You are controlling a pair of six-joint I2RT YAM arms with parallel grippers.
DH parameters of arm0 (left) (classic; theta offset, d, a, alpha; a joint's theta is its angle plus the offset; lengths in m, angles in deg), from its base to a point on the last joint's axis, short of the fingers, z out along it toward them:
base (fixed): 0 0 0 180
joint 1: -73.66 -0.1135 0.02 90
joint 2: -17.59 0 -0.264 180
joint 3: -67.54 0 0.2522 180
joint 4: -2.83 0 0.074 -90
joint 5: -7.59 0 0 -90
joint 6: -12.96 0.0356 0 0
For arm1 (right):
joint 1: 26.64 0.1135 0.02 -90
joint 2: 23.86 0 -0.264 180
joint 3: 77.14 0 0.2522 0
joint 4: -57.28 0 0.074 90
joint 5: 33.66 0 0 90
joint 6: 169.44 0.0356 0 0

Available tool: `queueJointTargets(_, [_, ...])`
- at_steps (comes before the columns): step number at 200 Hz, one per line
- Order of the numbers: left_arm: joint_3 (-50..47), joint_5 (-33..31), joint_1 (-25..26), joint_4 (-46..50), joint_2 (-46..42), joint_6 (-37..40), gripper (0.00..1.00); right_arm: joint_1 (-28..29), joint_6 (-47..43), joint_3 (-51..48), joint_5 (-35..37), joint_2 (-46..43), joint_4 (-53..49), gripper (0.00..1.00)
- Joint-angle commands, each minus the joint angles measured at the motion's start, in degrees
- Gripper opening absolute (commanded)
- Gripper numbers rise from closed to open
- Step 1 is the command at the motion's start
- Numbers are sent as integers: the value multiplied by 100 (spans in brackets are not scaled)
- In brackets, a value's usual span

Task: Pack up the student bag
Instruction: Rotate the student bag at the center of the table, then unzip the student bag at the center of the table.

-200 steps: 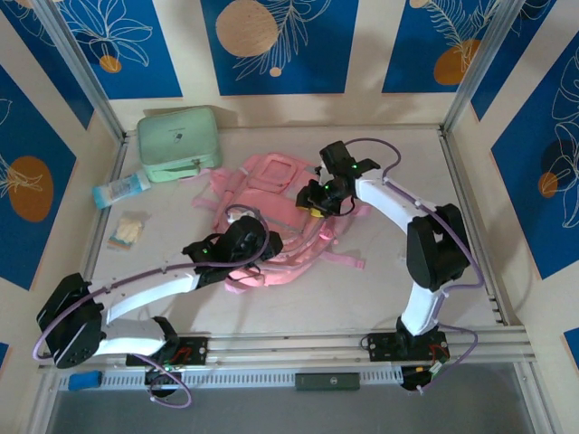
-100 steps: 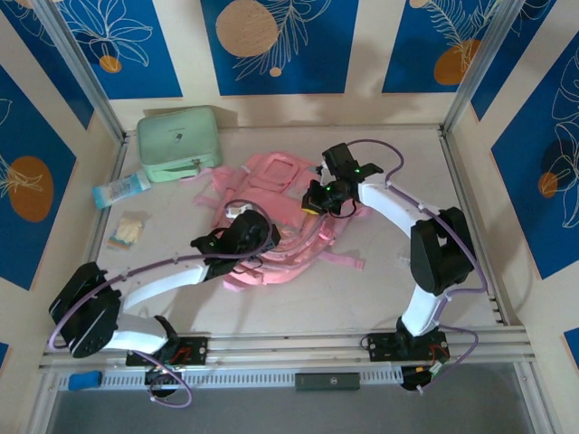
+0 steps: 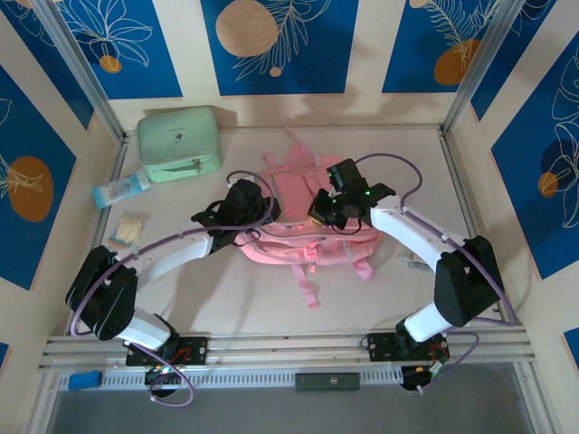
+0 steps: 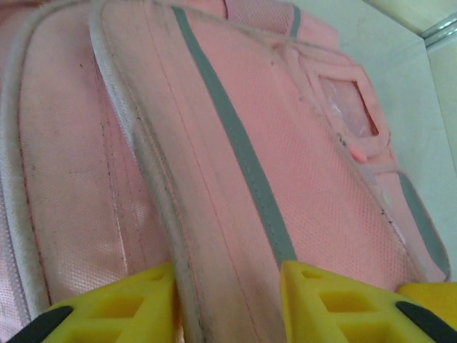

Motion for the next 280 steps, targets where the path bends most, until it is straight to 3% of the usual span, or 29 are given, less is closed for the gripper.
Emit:
queueJointTargets(1, [-59,427,19,338,-712,269,43,132,401,17,-295,-144,362,0])
queueJointTargets(22, [-306,216,251,900,-1346,90,48,238,570,11,-144,-161,394,0])
queueJointTargets(56, [-540,-486,1060,1670,-1897,-450,59,307,791,22,74,-253,366,0])
queueJointTargets(83, [-231,-1229,1708,2071,-1548,-571,70,405,945,2,195,-281,360,0])
queueJointTargets(120, [523,-2110,2263,2619,-681,-677,77,485,1140,8,217,-274,430,0])
queueJointTargets(201, [984,-3033,2295,3079,266,-2042,85,533,1400,-79,149,-300,664,0])
queueJointTargets(280, [1202,-3145,2018,2713,930,-2636,100,564,1506,-157,96,-272,770,0])
